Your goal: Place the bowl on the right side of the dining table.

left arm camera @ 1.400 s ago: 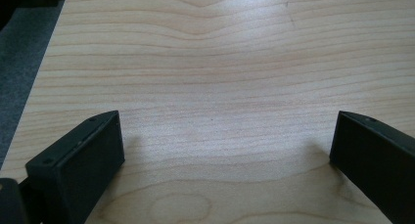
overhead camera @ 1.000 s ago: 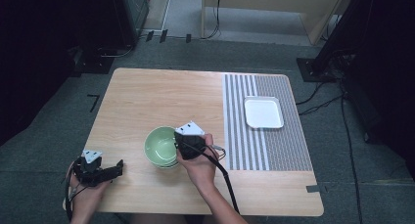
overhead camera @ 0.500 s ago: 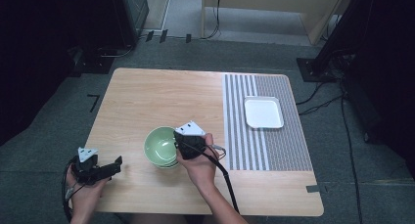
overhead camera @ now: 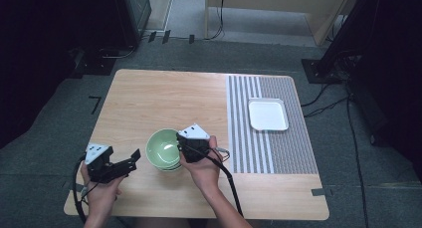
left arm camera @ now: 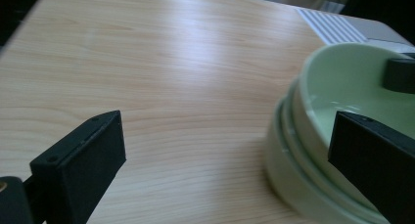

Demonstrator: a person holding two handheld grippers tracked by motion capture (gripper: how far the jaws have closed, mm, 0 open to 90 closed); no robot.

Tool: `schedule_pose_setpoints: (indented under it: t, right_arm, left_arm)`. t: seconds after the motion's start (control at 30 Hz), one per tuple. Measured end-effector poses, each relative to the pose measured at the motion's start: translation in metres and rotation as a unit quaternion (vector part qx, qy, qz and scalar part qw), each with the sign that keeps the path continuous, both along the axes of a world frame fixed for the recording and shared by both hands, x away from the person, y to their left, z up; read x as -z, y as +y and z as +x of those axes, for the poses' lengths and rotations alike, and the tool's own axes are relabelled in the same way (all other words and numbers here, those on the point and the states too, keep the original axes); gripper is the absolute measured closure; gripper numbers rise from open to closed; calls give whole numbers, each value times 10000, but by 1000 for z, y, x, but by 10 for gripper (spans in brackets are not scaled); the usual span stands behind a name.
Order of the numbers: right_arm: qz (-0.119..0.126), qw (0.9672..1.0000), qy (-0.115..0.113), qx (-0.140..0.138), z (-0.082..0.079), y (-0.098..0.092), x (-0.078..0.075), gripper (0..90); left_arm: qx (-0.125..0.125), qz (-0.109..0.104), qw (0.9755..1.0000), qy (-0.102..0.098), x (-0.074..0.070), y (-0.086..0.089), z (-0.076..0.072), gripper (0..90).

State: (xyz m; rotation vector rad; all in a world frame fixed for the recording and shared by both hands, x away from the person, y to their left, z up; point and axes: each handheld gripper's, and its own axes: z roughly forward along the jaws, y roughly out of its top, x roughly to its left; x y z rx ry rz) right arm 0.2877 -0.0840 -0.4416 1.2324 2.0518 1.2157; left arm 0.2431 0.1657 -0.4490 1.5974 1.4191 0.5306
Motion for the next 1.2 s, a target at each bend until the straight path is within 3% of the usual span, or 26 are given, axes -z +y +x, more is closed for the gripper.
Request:
schedule_pose_setpoints:
  t: [0.17, 0.33, 0.43, 0.53, 0.6, 0.7, 0.73, 0.83, 0.87, 0.9, 0.93, 0.97, 1.0, 1.03, 1.1, 1.13, 1.2]
  right_arm:
    - [53, 10000, -13, -12, 1, -1, 0, 808]
    - [77, 9999, 64, -44, 1, -3, 0, 810]
    - [86, 9999, 68, -72, 1, -4, 1, 808]
    - [146, 9998, 118, -69, 1, -5, -1, 808]
    - [326, 9993, 96, -168, 1, -8, -6, 795]
    - [210, 9994, 128, -225, 1, -8, -10, 788]
    - [54, 9993, 163, -318, 3, -6, -11, 762]
    - [-108, 9990, 241, -360, 5, -2, -11, 756]
    - [-283, 9989, 190, -329, 5, 0, -10, 808]
    - [-283, 9989, 190, -329, 5, 0, -10, 808]
    - [-400, 9987, 54, -308, 5, 1, -11, 836]
    - [-400, 9987, 54, -308, 5, 1, -11, 836]
    - [-402, 9985, -37, -377, 4, 0, -12, 863]
    - [-406, 9983, -107, -400, 2, 0, -12, 876]
    - [-434, 9983, -137, -356, 1, 0, -12, 877]
    - [-436, 9982, -251, -329, -1, 2, -12, 878]
    - [-463, 9979, -304, -329, -2, 2, -12, 878]
  left_arm:
    - [250, -275, 9993, 48, 5, -30, 3, 2]
    - [480, -37, 9988, 74, 16, -53, 1, 2]
    - [520, 68, 9986, 107, 21, -57, 1, 2]
    - [525, -91, 9985, 134, 27, -58, 3, 2]
    - [450, 44, 9988, 174, 31, -59, 5, 39]
    - [513, -208, 9982, 232, 35, -57, 9, 31]
    - [553, -223, 9980, 185, 36, -57, 10, 27]
    - [574, -218, 9979, 202, 37, -58, 11, 26]
    - [573, -251, 9978, 221, 38, -58, 12, 27]
    - [576, -251, 9978, 216, 38, -58, 12, 27]
    - [474, -86, 9987, 155, 37, -59, 11, 29]
    - [474, -86, 9987, 155, 37, -59, 11, 46]
    - [256, 150, 9996, -27, 32, -59, 7, 101]
    - [203, 232, 9995, -69, 30, -59, 6, 170]
    - [180, 220, 9995, -119, 26, -58, 6, 223]
    - [286, -10, 9995, -144, 23, -54, 6, 318]
    - [320, -86, 9994, -116, 21, -52, 7, 333]
